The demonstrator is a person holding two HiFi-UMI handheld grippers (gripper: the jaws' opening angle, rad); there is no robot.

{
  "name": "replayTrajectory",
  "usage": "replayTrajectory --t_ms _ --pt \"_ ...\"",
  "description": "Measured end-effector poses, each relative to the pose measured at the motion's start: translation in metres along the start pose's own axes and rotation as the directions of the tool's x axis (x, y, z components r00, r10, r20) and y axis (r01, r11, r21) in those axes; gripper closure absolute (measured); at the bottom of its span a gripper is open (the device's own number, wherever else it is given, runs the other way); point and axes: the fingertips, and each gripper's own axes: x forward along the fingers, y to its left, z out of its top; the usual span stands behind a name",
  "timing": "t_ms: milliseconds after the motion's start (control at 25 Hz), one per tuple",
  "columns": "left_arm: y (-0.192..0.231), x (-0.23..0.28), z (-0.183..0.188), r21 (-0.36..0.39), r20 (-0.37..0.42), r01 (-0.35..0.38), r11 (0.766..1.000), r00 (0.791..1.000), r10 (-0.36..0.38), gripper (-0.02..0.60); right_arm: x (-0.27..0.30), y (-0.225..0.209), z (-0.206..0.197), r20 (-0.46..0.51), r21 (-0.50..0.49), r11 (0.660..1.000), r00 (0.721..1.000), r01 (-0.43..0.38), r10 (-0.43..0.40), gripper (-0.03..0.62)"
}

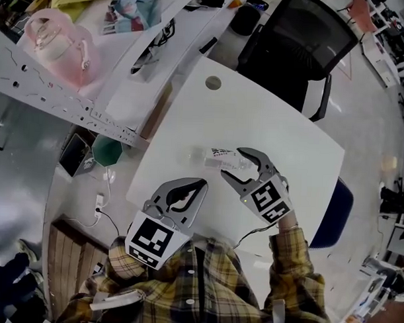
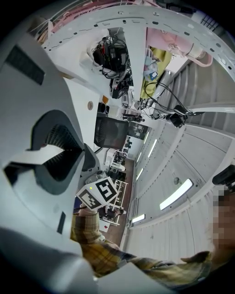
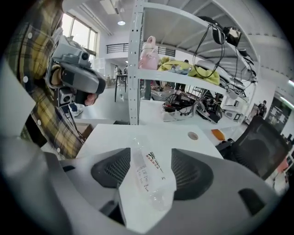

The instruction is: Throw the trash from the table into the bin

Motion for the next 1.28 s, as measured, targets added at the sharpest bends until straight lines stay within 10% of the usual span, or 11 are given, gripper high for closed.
replayTrajectory --t_ms 480,1280 --pt "0.005 0.000 -0.017 -0.032 -0.040 -0.023 0.999 0.999 0.021 0.573 0.052 0.020 -0.049 -0.263 -0.139 0.965 0.948 -0.220 0.179 0.256" --pt "0.010 -0.011 -0.033 -0.081 -0.056 -0.086 0.993 0.995 0.081 0.574 0.098 0.014 -0.078 -0.380 -0.151 0.940 0.895 -0.308 0.232 0.256"
